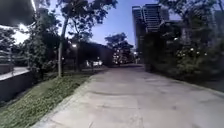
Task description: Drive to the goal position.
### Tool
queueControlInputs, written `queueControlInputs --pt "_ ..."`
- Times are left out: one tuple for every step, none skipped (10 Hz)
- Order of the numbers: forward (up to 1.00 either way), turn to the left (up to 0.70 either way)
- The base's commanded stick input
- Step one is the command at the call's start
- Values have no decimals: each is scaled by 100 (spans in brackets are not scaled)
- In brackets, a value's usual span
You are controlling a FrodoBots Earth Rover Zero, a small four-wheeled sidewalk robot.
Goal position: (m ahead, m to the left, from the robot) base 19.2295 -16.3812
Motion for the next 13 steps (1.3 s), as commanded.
queueControlInputs --pt "70 0" --pt "70 0" --pt "70 0" --pt "70 0" --pt "70 0" --pt "70 0" --pt "70 0" --pt "70 0" --pt "70 0" --pt "70 0" --pt "70 0" --pt "70 0" --pt "70 0"
